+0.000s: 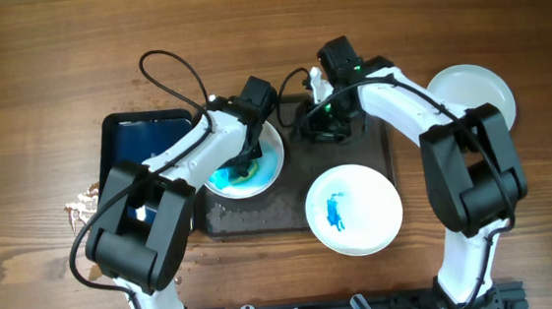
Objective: Clean dirty plates on tray and stack at the side
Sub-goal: 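Scrub the blue-smeared plate with the sponge while the right gripper holds the rim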
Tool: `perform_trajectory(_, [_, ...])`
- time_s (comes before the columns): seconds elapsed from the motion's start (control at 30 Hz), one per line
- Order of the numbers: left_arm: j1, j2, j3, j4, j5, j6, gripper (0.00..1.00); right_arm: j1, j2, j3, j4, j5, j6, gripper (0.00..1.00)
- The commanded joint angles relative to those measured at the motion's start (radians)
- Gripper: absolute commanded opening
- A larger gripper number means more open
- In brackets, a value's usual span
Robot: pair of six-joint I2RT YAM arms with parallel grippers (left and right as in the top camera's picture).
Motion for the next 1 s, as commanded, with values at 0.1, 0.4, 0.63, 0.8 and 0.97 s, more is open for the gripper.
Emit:
perform_trajectory(0.1, [-0.002,0.051,-0.040,0.010,0.062,-0.010,0.04,-0.007,0.042,0.009,0.106,-0.183,0.064,0.51])
perform_trajectory(0.4, [-0.002,0.051,-0.040,0.011,0.066,-0.010,0.04,-0.037,0.054,-0.019,0.079,-0.182,0.043,0.50])
perform_trajectory(0.63, [-0.002,0.051,-0.040,0.014,0.066,-0.010,0.04,-0.031,0.061,-0.046,0.101,-0.185,0.042,0.48])
perform_trajectory(0.8, [-0.002,0.051,-0.040,0.014,0.066,-0.009,0.04,0.011,0.107,-0.058,0.144,-0.209,0.043,0.48])
perform_trajectory(0.97, [-0.002,0.051,-0.040,0.014,0.066,-0.009,0.04,0.070,0.123,-0.058,0.233,-0.230,0.097,0.41])
